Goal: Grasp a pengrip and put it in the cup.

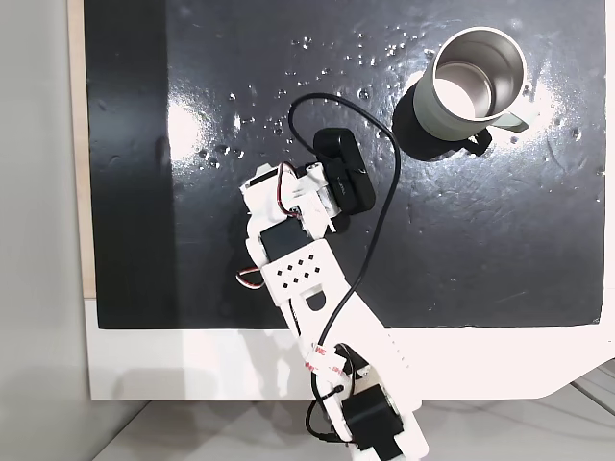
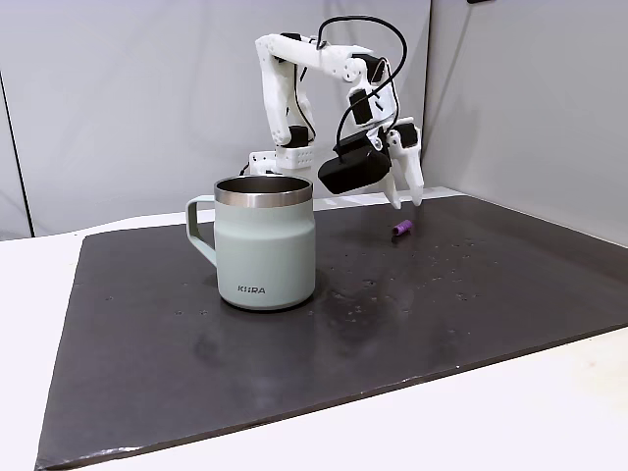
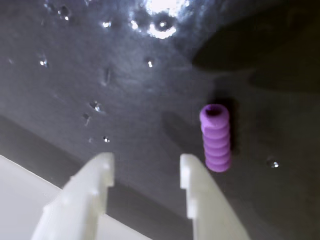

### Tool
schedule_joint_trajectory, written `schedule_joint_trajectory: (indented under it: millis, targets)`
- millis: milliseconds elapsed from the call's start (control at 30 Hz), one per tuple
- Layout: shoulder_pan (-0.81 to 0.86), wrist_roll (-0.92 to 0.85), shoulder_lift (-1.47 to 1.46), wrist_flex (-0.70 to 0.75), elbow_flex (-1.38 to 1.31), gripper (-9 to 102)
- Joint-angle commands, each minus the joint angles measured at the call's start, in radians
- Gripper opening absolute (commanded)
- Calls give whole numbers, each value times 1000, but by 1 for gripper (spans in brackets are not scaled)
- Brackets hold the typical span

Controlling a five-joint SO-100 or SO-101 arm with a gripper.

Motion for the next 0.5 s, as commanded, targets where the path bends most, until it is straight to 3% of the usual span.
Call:
schedule_joint_trajectory:
  millis: [0, 467]
  targets:
    - [-43, 21, -32, 52, -101, 22]
    - [-92, -8, -87, 94, -21, 24]
